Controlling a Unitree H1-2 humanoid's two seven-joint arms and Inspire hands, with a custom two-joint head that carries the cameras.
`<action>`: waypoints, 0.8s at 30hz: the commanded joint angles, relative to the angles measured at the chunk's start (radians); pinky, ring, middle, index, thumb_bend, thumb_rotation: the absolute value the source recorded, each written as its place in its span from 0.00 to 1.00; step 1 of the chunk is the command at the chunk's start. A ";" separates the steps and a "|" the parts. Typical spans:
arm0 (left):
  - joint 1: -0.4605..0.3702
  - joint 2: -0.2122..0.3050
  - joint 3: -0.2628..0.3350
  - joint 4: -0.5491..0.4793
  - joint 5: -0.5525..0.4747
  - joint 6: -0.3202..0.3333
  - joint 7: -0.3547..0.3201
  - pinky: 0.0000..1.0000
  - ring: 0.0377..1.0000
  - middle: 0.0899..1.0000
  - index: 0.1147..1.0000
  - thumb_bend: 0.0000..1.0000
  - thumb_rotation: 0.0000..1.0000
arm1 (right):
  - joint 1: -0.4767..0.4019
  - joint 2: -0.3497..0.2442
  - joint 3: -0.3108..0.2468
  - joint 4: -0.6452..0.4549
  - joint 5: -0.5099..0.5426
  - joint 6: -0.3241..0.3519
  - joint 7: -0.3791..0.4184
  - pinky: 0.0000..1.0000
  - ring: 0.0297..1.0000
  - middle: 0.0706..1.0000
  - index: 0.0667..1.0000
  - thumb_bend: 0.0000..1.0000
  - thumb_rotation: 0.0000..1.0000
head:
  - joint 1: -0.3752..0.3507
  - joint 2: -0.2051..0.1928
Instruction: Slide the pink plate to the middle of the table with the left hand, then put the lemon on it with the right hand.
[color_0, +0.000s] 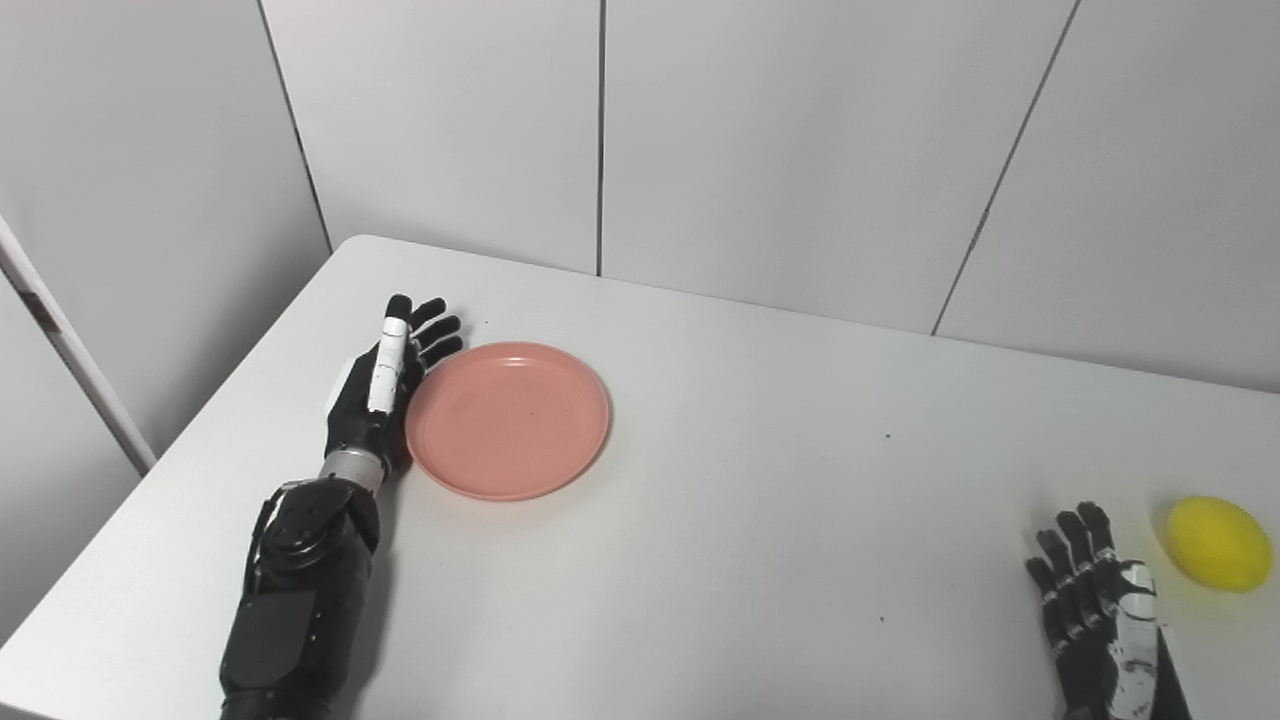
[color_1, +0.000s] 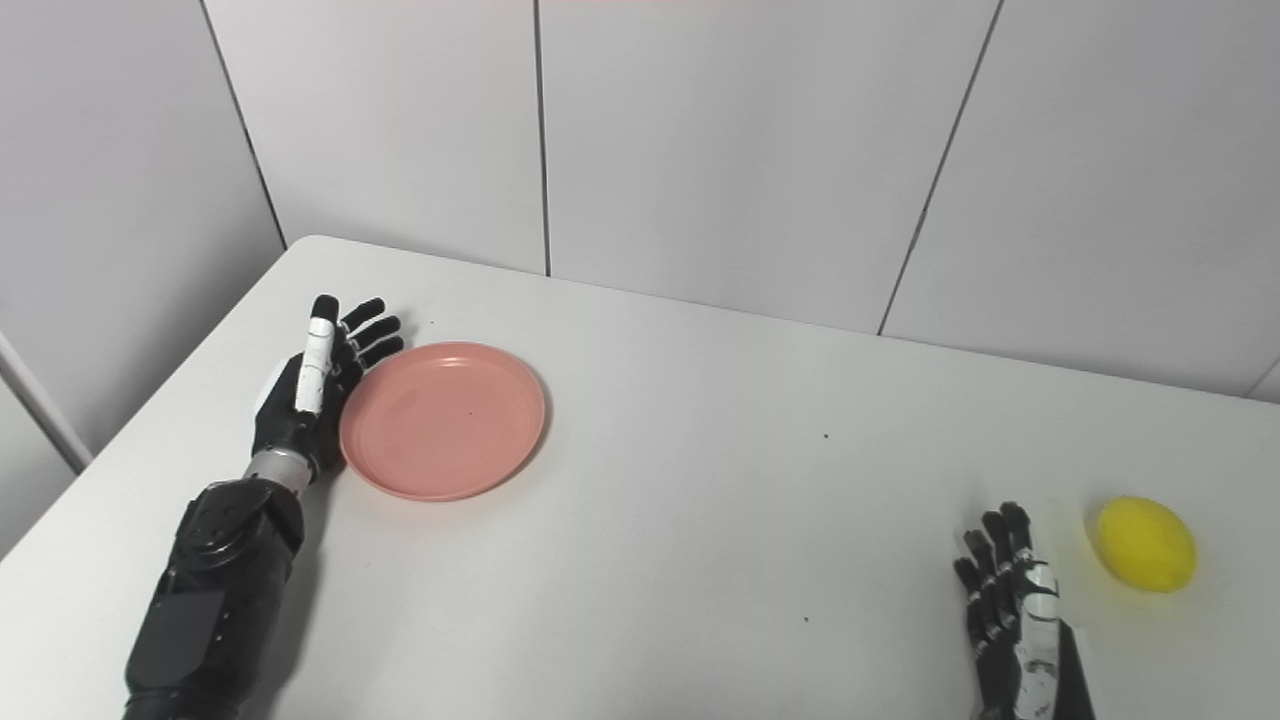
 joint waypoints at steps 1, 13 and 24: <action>-0.011 -0.009 -0.009 -0.015 0.003 0.006 -0.004 0.78 0.83 0.81 0.78 0.93 0.90 | 0.026 0.017 0.011 0.028 0.011 -0.001 0.005 1.00 0.99 1.00 1.00 0.69 1.00 | 0.001 0.002; -0.010 -0.037 -0.046 0.003 0.004 -0.002 -0.021 0.79 0.83 0.82 0.79 0.90 0.91 | 0.026 0.020 0.015 0.027 0.012 -0.005 0.009 1.00 0.98 1.00 1.00 0.70 1.00 | -0.004 0.005; -0.013 -0.069 -0.055 -0.007 0.002 0.014 -0.012 0.78 0.85 0.83 0.78 0.91 0.91 | 0.026 0.020 0.019 0.023 0.014 -0.002 0.007 1.00 0.98 1.00 0.99 0.72 1.00 | -0.003 0.007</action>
